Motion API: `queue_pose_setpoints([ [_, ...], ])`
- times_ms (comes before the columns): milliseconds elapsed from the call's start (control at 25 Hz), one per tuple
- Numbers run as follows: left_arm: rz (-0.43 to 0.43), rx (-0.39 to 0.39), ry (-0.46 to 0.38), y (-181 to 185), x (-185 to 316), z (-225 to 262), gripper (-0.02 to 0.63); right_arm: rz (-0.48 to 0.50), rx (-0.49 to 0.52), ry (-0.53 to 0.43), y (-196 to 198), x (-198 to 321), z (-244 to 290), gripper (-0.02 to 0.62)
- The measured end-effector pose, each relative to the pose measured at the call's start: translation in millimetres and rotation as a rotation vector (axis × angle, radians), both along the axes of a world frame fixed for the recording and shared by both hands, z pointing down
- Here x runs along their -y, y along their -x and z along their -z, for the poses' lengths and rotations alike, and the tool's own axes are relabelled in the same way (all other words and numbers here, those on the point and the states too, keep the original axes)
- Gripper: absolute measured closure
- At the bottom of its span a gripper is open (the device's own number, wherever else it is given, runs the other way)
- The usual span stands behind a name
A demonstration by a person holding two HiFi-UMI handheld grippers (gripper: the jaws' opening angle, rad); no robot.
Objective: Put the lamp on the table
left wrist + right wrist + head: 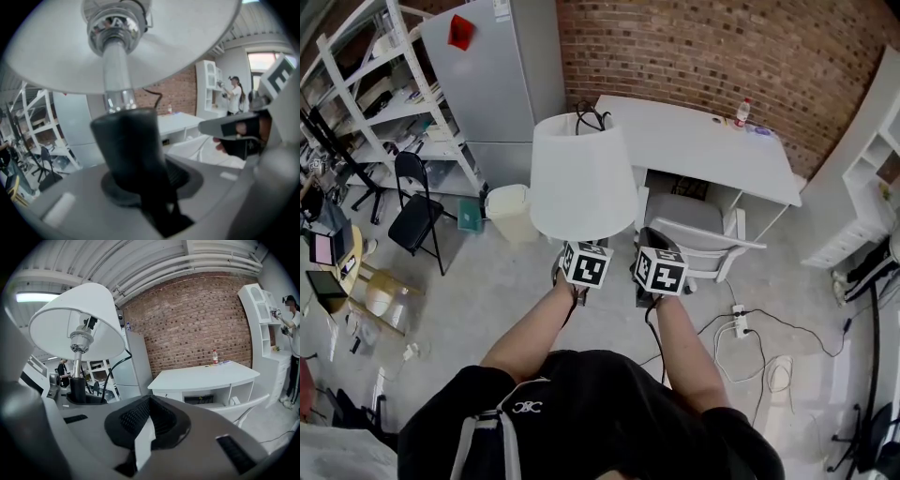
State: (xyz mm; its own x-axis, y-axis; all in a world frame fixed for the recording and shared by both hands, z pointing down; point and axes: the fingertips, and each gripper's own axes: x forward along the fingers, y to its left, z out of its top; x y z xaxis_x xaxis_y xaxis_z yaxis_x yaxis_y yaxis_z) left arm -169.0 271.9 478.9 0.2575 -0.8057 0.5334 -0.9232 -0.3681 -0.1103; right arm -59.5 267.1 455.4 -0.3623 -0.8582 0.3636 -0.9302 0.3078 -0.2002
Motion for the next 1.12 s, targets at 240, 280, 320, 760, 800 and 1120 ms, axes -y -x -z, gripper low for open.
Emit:
queue_pose_setpoints([
  [240,-0.048,0.013,0.001,-33.0,3.6,-2.7,0.477,-0.048,0.013,0.001,-31.5,6.9,-2.2,0.597],
  [280,-0.057,0.02,-0.001,-36.2,5.5,-3.3,0.477,-0.056,0.009,0.0,-34.4,8.5,-2.6,0.597],
  [320,-0.064,0.025,-0.001,-38.7,7.9,-4.0,0.477,-0.063,0.002,-0.002,-36.5,10.4,-2.8,0.597],
  [760,-0.13,-0.024,0.011,-49.5,86.5,-21.4,0.477,-0.101,-0.064,-0.016,-38.7,77.5,-3.5,0.597],
  [800,-0.141,-0.029,0.008,-50.2,99.6,-22.1,0.477,-0.103,-0.067,-0.02,-36.4,89.9,-2.4,0.595],
  [1120,-0.239,-0.04,0.0,-26.2,222.0,-13.2,0.477,-0.18,-0.081,0.011,-4.1,199.1,-5.4,0.597],
])
